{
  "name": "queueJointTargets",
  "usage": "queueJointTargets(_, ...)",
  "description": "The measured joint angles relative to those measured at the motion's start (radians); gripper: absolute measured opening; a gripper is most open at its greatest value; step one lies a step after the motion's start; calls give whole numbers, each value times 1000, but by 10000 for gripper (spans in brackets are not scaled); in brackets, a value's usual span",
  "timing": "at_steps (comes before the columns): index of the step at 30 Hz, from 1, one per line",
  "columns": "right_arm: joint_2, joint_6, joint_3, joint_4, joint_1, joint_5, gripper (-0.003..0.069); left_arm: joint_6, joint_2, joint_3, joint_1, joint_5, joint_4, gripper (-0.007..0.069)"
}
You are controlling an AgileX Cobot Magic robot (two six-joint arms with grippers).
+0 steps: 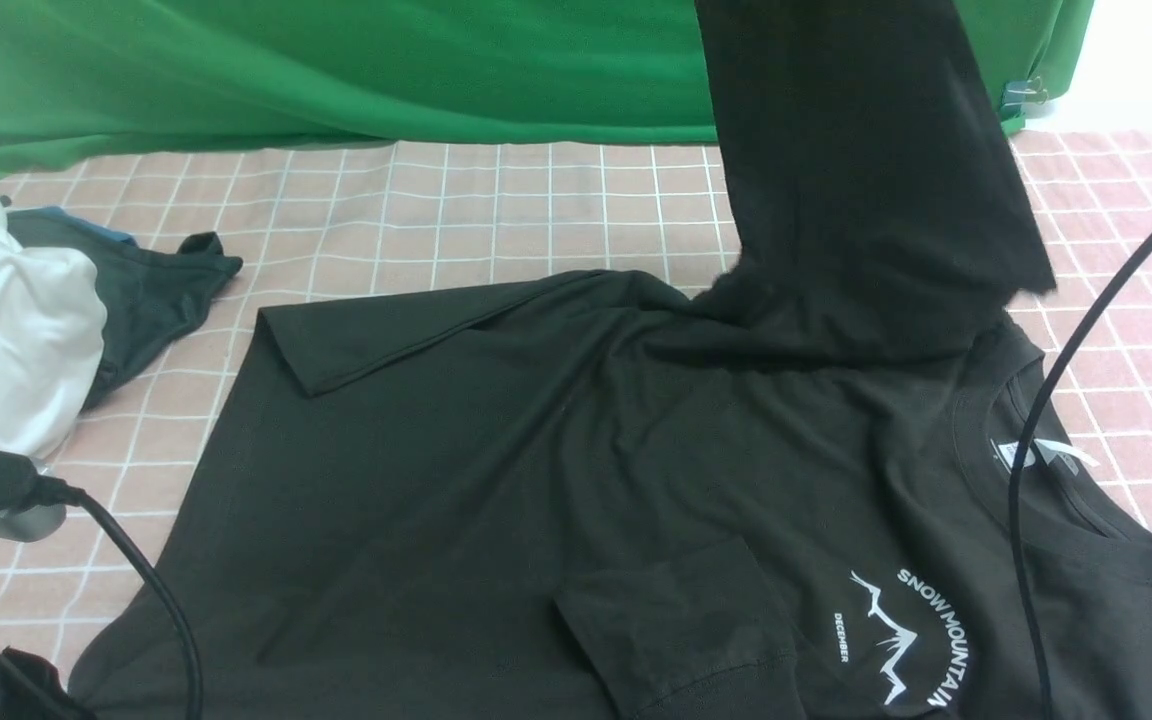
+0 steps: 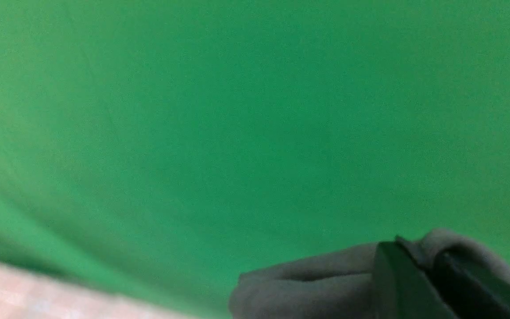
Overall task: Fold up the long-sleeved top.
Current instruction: Spread the long sleeves with your arms and place them on the tabletop
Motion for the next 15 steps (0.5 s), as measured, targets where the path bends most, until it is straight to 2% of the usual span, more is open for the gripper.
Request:
queueJointTargets(4,-4,19,-50,1,6,37,64,0,0,0,0,0,0,50)
queueJointTargets(11,-6,20,-11,-4,47,347,64,0,0,0,0,-1,0,50)
queueJointTargets(15,-10,20,72,-8,85,466,64,0,0,0,0,-1,0,50)
